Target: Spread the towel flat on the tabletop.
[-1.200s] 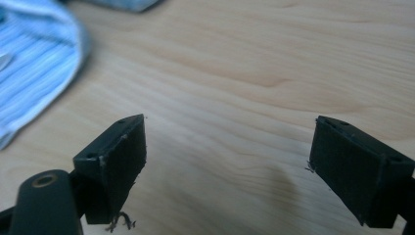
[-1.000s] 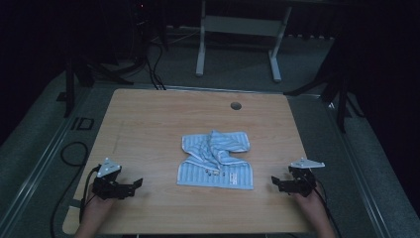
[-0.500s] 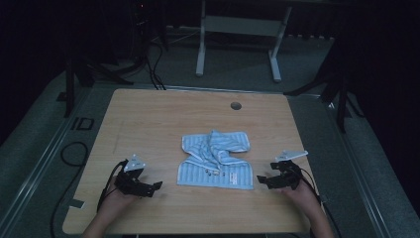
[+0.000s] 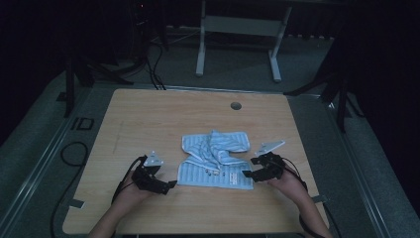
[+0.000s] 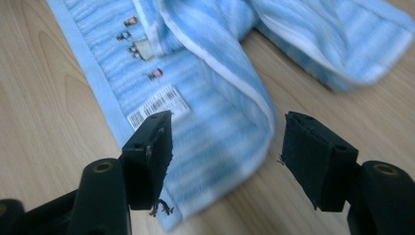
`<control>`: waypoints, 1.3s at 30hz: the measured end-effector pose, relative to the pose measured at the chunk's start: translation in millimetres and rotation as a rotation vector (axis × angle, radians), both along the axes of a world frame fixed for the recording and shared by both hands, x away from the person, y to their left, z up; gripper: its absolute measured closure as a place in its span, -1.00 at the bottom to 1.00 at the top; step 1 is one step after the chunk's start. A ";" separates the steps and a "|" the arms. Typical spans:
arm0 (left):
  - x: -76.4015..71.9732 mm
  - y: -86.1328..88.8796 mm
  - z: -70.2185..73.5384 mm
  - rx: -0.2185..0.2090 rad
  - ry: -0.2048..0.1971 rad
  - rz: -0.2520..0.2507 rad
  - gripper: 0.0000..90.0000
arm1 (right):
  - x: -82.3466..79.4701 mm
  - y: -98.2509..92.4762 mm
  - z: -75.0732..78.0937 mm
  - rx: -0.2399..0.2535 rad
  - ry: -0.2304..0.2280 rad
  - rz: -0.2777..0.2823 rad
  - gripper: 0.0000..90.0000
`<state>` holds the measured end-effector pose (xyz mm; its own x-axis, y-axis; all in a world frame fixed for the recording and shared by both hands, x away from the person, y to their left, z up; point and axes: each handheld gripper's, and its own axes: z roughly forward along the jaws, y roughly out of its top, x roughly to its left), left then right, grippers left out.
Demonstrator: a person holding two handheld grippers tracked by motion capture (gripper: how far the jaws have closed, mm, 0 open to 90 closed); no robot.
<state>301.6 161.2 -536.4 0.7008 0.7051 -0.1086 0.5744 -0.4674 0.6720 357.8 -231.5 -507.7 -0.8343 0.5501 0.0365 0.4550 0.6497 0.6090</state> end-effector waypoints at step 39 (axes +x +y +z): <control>76.7 -128.3 3.5 0.098 0.025 -0.134 -0.28 | 38.6 86.7 19.1 -0.070 -0.033 0.141 0.95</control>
